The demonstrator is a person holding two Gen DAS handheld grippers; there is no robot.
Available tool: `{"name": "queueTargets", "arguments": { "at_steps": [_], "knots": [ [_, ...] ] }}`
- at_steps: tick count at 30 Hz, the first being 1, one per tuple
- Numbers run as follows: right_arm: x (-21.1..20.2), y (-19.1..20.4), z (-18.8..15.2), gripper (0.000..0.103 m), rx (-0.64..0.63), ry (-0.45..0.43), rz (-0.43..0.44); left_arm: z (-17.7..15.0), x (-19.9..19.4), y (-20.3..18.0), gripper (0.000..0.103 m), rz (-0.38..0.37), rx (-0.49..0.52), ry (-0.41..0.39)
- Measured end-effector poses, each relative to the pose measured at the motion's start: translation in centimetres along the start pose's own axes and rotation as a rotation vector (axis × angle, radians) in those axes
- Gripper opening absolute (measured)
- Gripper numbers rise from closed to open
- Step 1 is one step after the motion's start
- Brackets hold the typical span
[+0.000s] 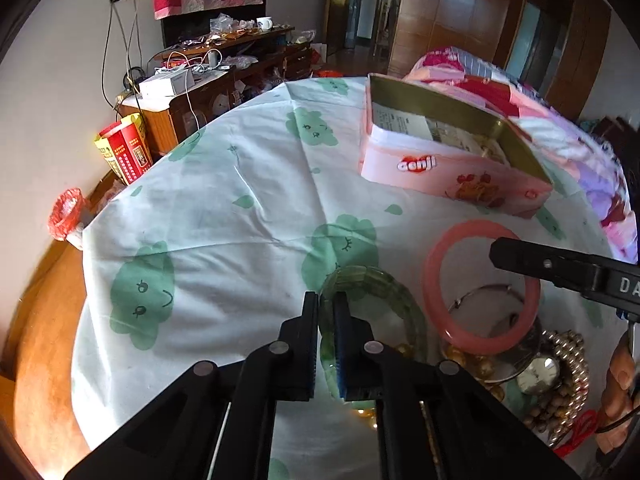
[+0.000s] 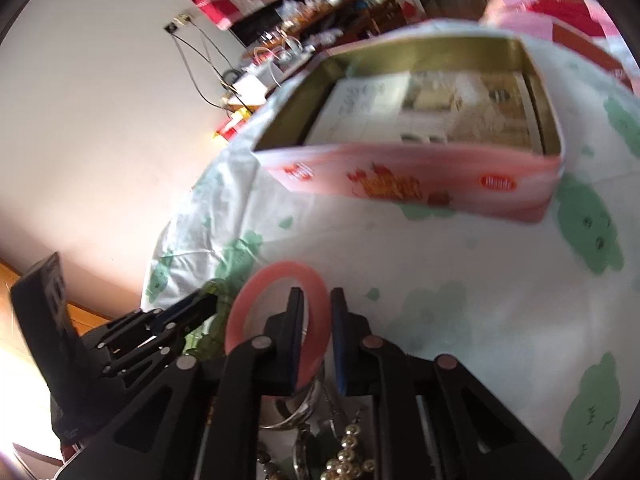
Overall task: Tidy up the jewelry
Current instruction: 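Grasp the green jade bangle with the left tool while the right tool grasps the pink bangle, then carry both bangles into the pink tin and open both tools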
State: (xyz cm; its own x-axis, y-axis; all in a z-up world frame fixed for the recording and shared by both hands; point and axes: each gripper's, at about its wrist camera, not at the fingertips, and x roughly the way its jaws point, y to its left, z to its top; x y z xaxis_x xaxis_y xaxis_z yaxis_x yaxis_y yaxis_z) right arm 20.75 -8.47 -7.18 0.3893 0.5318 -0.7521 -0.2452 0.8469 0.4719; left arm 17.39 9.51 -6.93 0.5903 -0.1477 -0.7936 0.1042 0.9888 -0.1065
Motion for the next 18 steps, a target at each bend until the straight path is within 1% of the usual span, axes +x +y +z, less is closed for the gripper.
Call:
{"name": "queueTargets", "arguments": {
  "at_steps": [2,3,6,8,9,11,15,18],
  "knots": [
    [-1.4,0.3,0.1,0.014,-0.016,-0.042,0.008,0.3,-0.8,0.0,0.006,-0.027,-0.013,-0.05],
    [-2.1,0.5,0.2,0.014,-0.016,-0.061,0.023,0.6,-1.5,-0.1,0.006,-0.044,-0.011,-0.086],
    [-4.0,0.7,1.0,0.014,-0.013,-0.132,0.06,1.7,-3.0,-0.5,0.006,-0.074,-0.01,-0.16],
    [-5.1,0.6,1.7,0.014,-0.007,-0.173,0.071,2.4,-3.7,-0.8,0.006,-0.093,-0.012,-0.194],
    [-5.5,0.6,2.0,0.014,-0.001,-0.191,0.091,2.9,-3.9,-1.0,0.006,-0.101,-0.01,-0.209],
    [-6.7,0.0,3.0,0.014,0.007,-0.234,0.128,3.9,-4.1,-1.5,0.006,-0.11,-0.005,-0.231],
    [-7.1,-0.5,5.2,0.014,0.04,-0.31,0.119,6.2,-3.8,-3.0,0.006,-0.131,0.004,-0.26],
    [-7.7,-2.5,7.4,0.014,0.087,-0.363,0.118,8.1,-2.6,-4.2,0.006,-0.146,0.01,-0.264]
  ]
}}
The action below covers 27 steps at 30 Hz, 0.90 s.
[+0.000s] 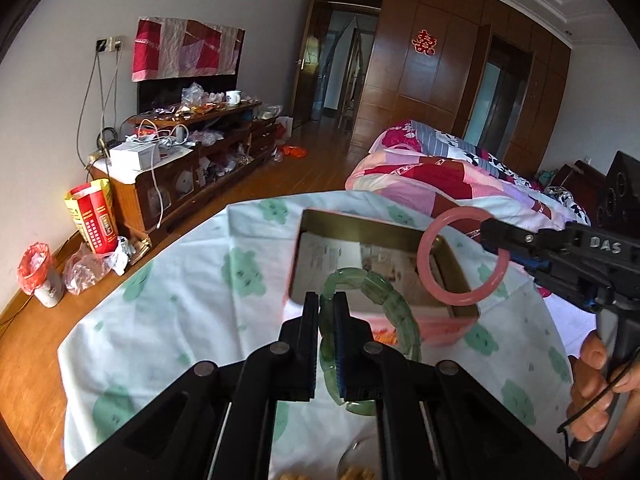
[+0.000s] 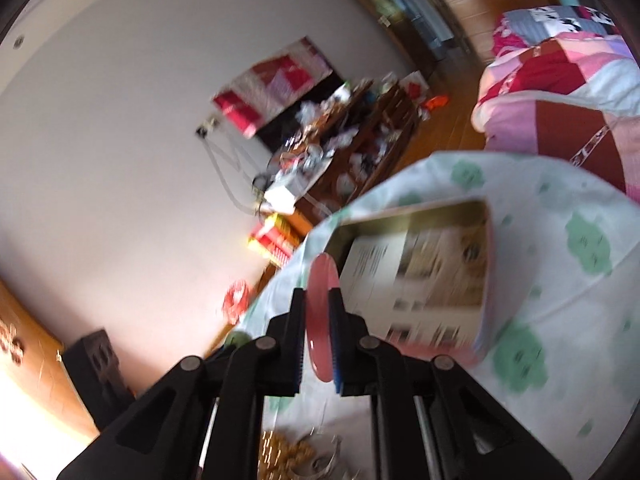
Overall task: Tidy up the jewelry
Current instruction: 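Carry both bangles into the pink tin and open both tools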
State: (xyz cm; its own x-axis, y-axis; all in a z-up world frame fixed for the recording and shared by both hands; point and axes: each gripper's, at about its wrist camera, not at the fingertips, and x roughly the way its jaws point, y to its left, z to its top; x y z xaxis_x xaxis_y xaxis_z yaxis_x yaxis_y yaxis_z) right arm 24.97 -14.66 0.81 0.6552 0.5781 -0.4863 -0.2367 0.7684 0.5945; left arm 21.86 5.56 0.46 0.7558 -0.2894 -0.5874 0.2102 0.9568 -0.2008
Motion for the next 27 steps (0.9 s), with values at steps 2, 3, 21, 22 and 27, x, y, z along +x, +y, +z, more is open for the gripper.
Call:
{"name": "queueTargets", "arguments": {
  "at_steps": [2,3,21,22,27],
  "knots": [
    [0.7,-1.1,1.1,0.014,0.02,-0.015,-0.028,0.7,1.1,-0.4,0.006,-0.006,0.007,-0.002],
    [1.3,-1.9,1.3,0.014,0.043,-0.015,-0.028,1.1,2.1,-1.0,0.006,-0.01,0.016,-0.001],
    [5.6,-7.1,0.4,0.014,0.057,0.049,-0.165,1.2,12.4,-2.4,0.006,0.102,0.097,0.21],
    [5.3,-6.9,0.3,0.016,0.046,0.043,-0.174,1.2,12.5,-2.5,0.007,0.111,0.1,0.21],
    [3.8,-6.3,0.3,0.059,0.025,-0.014,-0.166,1.8,12.6,-2.5,0.014,0.117,0.087,0.224]
  ]
}}
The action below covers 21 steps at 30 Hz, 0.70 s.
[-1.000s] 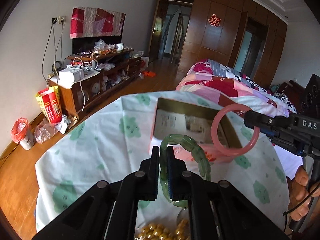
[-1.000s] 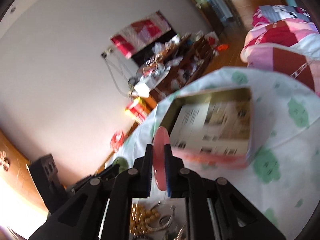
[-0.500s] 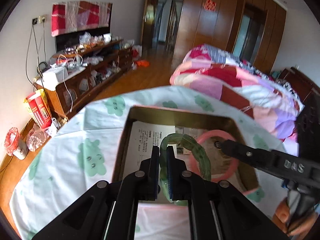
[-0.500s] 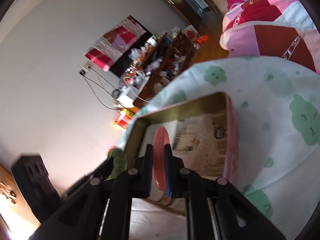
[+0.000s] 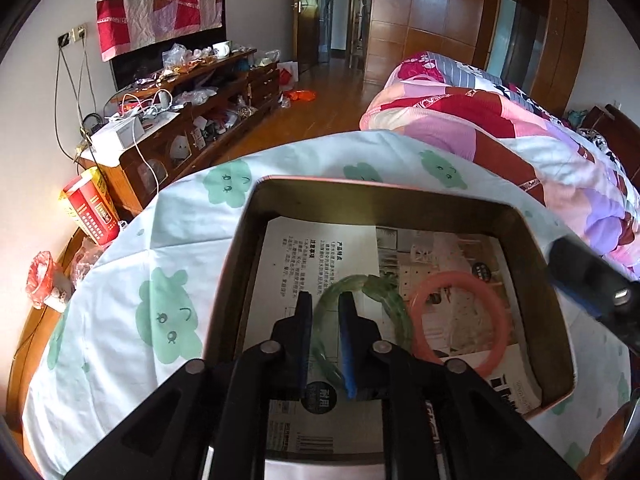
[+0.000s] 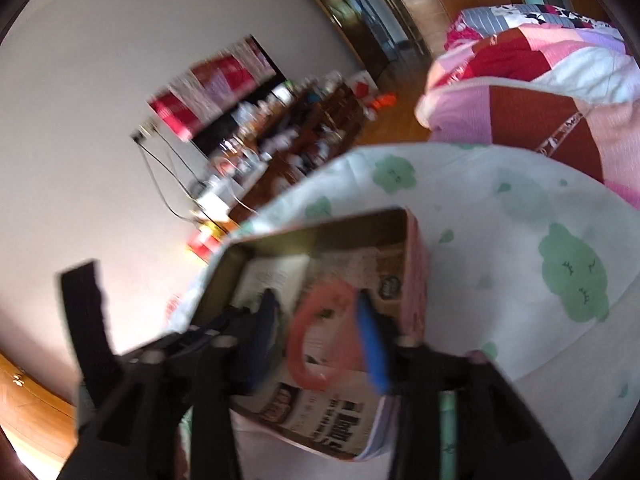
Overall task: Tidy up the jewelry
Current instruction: 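Carry both bangles into the pink tin and open both tools, then grasp the gold bead bracelet with the left tool while the right tool reaches the silver bangle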
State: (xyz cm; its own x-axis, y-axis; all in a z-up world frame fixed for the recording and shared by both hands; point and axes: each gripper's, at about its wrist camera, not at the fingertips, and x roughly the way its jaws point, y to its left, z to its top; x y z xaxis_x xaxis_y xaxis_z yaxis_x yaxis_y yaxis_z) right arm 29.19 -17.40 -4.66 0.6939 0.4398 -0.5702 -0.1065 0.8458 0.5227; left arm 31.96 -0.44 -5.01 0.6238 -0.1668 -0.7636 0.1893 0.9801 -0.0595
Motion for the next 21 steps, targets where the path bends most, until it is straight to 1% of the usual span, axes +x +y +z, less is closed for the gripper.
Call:
{"name": "queueTargets", "arguments": {
  "at_steps": [1,3,5,7,8,9,11,13,16,21],
  "knots": [
    [-0.8,0.1,0.0,0.065,0.0,-0.031,-0.003,0.1,-0.4,0.0,0.015,0.008,0.003,-0.009],
    [-2.1,0.4,0.0,0.065,-0.029,-0.103,-0.03,0.2,-1.5,0.0,0.015,0.007,0.012,-0.032],
    [-3.1,0.6,0.0,0.065,-0.036,-0.149,-0.065,0.1,-3.0,0.4,0.017,0.006,0.007,-0.06],
    [-3.6,0.6,-0.1,0.065,-0.041,-0.164,-0.099,-0.2,-4.4,1.0,0.026,0.009,-0.01,-0.086],
    [-3.7,0.5,-0.2,0.065,-0.042,-0.16,-0.114,-0.5,-5.2,1.4,0.039,0.007,-0.019,-0.101],
    [-4.0,0.5,-0.5,0.065,-0.034,-0.154,-0.128,-0.9,-5.9,1.7,0.054,0.006,-0.028,-0.116],
    [-4.7,0.5,-1.0,0.065,-0.018,-0.152,-0.129,-2.2,-7.7,2.6,0.063,0.003,-0.054,-0.166],
    [-5.9,0.6,-2.0,0.065,-0.025,-0.157,-0.142,-3.3,-9.0,3.1,0.064,0.007,-0.063,-0.191],
    [-7.2,0.8,-3.2,0.065,-0.046,-0.16,-0.177,-4.6,-10.2,3.9,0.064,0.019,-0.086,-0.199],
    [-8.4,1.0,-5.2,0.065,-0.065,-0.126,-0.192,-6.9,-11.3,4.4,0.064,-0.002,-0.111,-0.2]
  ]
}}
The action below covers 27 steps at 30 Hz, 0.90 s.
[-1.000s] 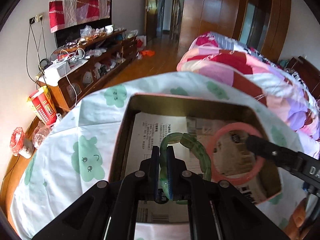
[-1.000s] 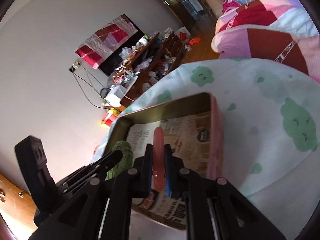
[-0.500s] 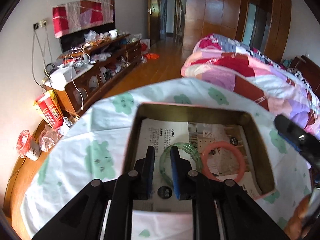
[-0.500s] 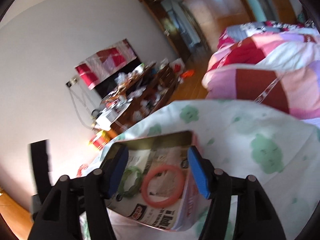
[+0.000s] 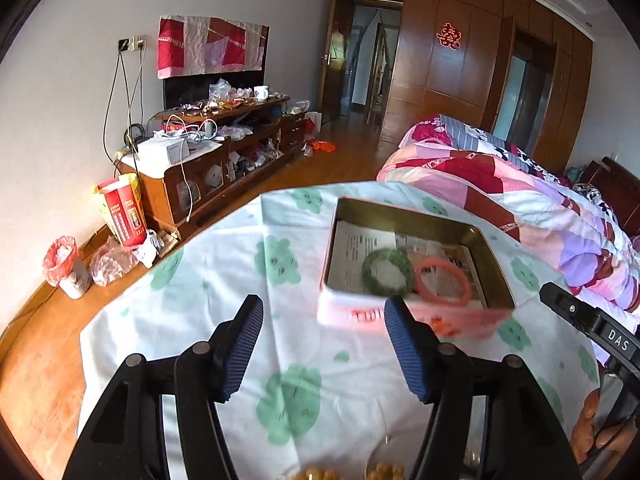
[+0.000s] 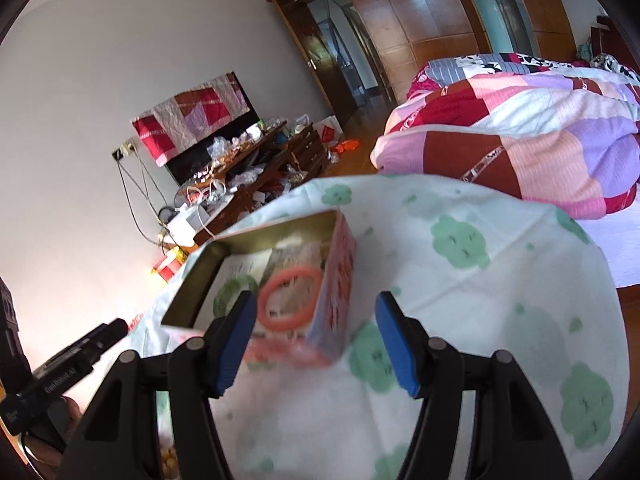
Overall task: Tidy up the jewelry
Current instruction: 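Grasp the gold bead bracelet with the left tool while the right tool reaches the silver bangle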
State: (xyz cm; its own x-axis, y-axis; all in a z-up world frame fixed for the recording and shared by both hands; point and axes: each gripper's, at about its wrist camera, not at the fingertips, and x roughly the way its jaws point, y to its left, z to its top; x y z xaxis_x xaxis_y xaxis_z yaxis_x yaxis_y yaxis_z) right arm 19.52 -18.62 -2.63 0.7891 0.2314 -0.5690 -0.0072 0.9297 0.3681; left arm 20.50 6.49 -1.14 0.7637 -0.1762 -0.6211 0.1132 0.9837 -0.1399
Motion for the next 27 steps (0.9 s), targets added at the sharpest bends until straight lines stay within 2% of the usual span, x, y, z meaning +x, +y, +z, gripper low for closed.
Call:
{"name": "queueTargets", "arguments": {
  "at_steps": [7,12,15,18,20,24,27],
  "knots": [
    [-2.1,0.5,-1.4,0.065,-0.039,0.023,-0.005,-2.6,-2.0,0.1,0.064,-0.066,0.032,0.0],
    [-3.3,0.5,-2.3,0.065,-0.054,0.041,0.009,-4.6,-3.0,0.4,0.064,-0.067,0.089,0.012],
    [-3.4,0.7,-2.8,0.065,-0.052,0.074,0.026,-5.5,-3.3,1.2,0.064,-0.045,0.08,0.033],
    [-3.2,1.4,-3.7,0.065,-0.079,0.103,0.046,-6.9,-4.0,2.0,0.064,-0.064,0.065,0.052],
    [-2.8,2.1,-4.2,0.065,-0.101,0.135,0.068,-7.6,-4.5,2.0,0.064,-0.089,0.086,0.069],
    [-2.5,3.2,-4.9,0.065,-0.124,0.159,0.097,-9.0,-5.5,0.9,0.064,-0.139,0.197,0.089],
    [-2.6,3.8,-5.3,0.065,-0.132,0.163,0.101,-9.5,-4.7,0.1,0.064,-0.133,0.236,0.116]
  ]
}}
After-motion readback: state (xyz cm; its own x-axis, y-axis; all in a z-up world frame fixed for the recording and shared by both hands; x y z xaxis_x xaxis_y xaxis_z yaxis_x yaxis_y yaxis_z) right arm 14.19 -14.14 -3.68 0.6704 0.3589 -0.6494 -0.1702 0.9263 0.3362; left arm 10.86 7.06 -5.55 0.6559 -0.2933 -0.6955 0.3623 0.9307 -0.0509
